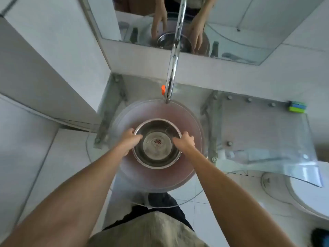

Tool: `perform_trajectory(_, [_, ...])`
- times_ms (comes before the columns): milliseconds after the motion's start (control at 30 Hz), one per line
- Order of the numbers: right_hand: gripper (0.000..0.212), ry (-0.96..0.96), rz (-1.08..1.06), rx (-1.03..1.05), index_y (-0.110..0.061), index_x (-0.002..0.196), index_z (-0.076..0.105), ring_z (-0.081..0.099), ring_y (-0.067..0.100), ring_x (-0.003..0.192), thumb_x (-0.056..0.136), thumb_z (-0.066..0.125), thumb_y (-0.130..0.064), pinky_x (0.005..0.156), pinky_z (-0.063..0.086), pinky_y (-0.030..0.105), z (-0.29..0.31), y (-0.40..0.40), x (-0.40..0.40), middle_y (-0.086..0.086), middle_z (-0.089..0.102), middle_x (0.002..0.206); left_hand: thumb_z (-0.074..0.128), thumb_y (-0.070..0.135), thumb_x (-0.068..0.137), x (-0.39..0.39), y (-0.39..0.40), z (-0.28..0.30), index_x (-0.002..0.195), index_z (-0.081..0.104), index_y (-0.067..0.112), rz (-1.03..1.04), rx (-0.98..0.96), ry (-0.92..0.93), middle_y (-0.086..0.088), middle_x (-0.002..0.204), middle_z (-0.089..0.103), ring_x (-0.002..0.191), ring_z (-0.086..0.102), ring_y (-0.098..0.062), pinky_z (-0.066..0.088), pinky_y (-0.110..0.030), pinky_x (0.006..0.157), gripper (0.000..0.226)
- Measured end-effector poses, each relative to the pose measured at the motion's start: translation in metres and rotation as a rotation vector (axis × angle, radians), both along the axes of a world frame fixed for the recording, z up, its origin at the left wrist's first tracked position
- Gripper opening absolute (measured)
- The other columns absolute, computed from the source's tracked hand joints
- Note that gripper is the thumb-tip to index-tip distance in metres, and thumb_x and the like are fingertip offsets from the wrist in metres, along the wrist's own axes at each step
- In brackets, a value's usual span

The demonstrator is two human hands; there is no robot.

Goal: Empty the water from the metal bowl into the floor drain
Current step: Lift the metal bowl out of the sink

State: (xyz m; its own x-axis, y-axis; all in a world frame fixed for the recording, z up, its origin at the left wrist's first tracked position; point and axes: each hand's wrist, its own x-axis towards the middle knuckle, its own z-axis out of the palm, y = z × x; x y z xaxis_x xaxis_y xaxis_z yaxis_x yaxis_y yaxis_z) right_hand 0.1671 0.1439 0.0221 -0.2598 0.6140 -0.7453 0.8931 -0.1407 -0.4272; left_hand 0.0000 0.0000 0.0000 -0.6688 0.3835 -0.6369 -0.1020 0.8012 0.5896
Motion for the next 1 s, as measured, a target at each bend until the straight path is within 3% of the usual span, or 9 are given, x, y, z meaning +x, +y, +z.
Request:
perform_trajectory(33, [0.077, -0.023, -0.008, -0.016, -0.008, 0.155, 0.025, 0.037, 0.042, 0.141, 0.09, 0.057, -0.034, 0.112, 0.04, 0.054, -0.004, 0.003, -0.001, 0.02, 0.025, 0.158, 0.065, 0.028, 0.09, -0.001, 0.002, -0.005, 0.138, 0.053, 0.016, 0.027, -0.025, -0.055, -0.012, 0.143, 0.055, 0.114, 0.06, -0.027, 0.05, -0.035, 0.085, 0.051])
perform_trajectory(100, [0.079, -0.024, -0.04, -0.071, -0.004, 0.155, 0.026, 0.044, 0.041, 0.137, 0.09, 0.059, -0.034, 0.109, 0.044, 0.052, -0.008, 0.004, -0.002, 0.02, 0.03, 0.156, 0.065, 0.034, 0.092, -0.002, 0.002, -0.009, 0.157, 0.029, 0.014, 0.086, -0.052, -0.158, -0.009, 0.16, 0.037, 0.14, 0.043, -0.032, 0.04, -0.043, 0.106, 0.077])
perform_trajectory(233, [0.062, -0.02, -0.065, -0.114, 0.002, 0.136, 0.054, 0.065, 0.036, 0.114, 0.088, 0.061, -0.036, 0.096, 0.057, 0.048, -0.021, 0.009, -0.004, 0.021, 0.052, 0.141, 0.063, 0.032, 0.094, -0.004, 0.007, -0.018, 0.158, 0.028, 0.017, 0.2, -0.027, -0.249, -0.007, 0.158, 0.039, 0.129, 0.048, -0.03, 0.039, -0.04, 0.09, 0.074])
perform_trajectory(300, [0.056, -0.028, -0.079, -0.101, 0.003, 0.132, 0.056, 0.065, 0.035, 0.11, 0.089, 0.059, -0.033, 0.094, 0.058, 0.047, -0.023, 0.011, -0.005, 0.02, 0.054, 0.137, 0.061, 0.028, 0.096, -0.007, 0.008, -0.018, 0.156, 0.031, 0.016, 0.248, -0.016, -0.289, -0.008, 0.156, 0.041, 0.13, 0.047, -0.032, 0.039, -0.046, 0.093, 0.068])
perform_trajectory(400, [0.049, -0.034, -0.099, -0.064, 0.004, 0.129, 0.057, 0.063, 0.036, 0.111, 0.089, 0.055, -0.026, 0.093, 0.057, 0.045, -0.024, 0.012, -0.004, 0.02, 0.055, 0.134, 0.06, 0.023, 0.099, -0.009, 0.004, -0.021, 0.148, 0.042, 0.012, 0.272, -0.002, -0.32, -0.013, 0.148, 0.048, 0.127, 0.048, -0.033, 0.041, -0.053, 0.097, 0.054])
perform_trajectory(533, [0.048, -0.008, -0.128, -0.03, 0.003, 0.13, 0.056, 0.061, 0.038, 0.116, 0.088, 0.053, -0.021, 0.094, 0.056, 0.045, -0.022, 0.012, 0.003, 0.021, 0.056, 0.134, 0.057, 0.02, 0.1, -0.001, -0.003, -0.018, 0.116, 0.062, 0.013, 0.244, 0.02, -0.293, -0.004, 0.114, 0.064, 0.116, 0.055, -0.03, 0.044, -0.054, 0.091, 0.018])
perform_trajectory(733, [0.04, 0.061, -0.222, 0.106, 0.005, 0.118, 0.065, 0.063, 0.041, 0.112, 0.086, 0.046, -0.013, 0.092, 0.054, 0.041, -0.001, 0.007, 0.02, 0.023, 0.063, 0.125, 0.058, 0.017, 0.099, 0.01, -0.009, -0.002, 0.104, 0.064, 0.024, 0.151, 0.118, -0.256, 0.003, 0.095, 0.067, 0.083, 0.061, -0.011, 0.051, -0.039, 0.075, 0.01])
perform_trajectory(833, [0.034, 0.097, -0.295, 0.166, 0.004, 0.102, 0.071, 0.066, 0.036, 0.095, 0.083, 0.043, 0.0, 0.081, 0.055, 0.038, 0.012, 0.0, 0.039, 0.02, 0.07, 0.105, 0.057, 0.015, 0.097, 0.016, -0.008, 0.011, 0.099, 0.066, 0.026, 0.072, 0.165, -0.132, 0.003, 0.086, 0.069, 0.071, 0.063, -0.012, 0.052, -0.027, 0.059, 0.014])
perform_trajectory(1000, [0.033, 0.156, -0.441, 0.241, 0.004, 0.092, 0.072, 0.061, 0.03, 0.076, 0.079, 0.041, 0.006, 0.07, 0.048, 0.033, 0.041, -0.019, 0.078, 0.013, 0.066, 0.08, 0.052, 0.01, 0.097, 0.034, -0.006, 0.041, 0.075, 0.063, 0.027, -0.091, 0.257, 0.035, 0.003, 0.074, 0.067, 0.062, 0.06, -0.023, 0.051, -0.031, 0.055, 0.031])
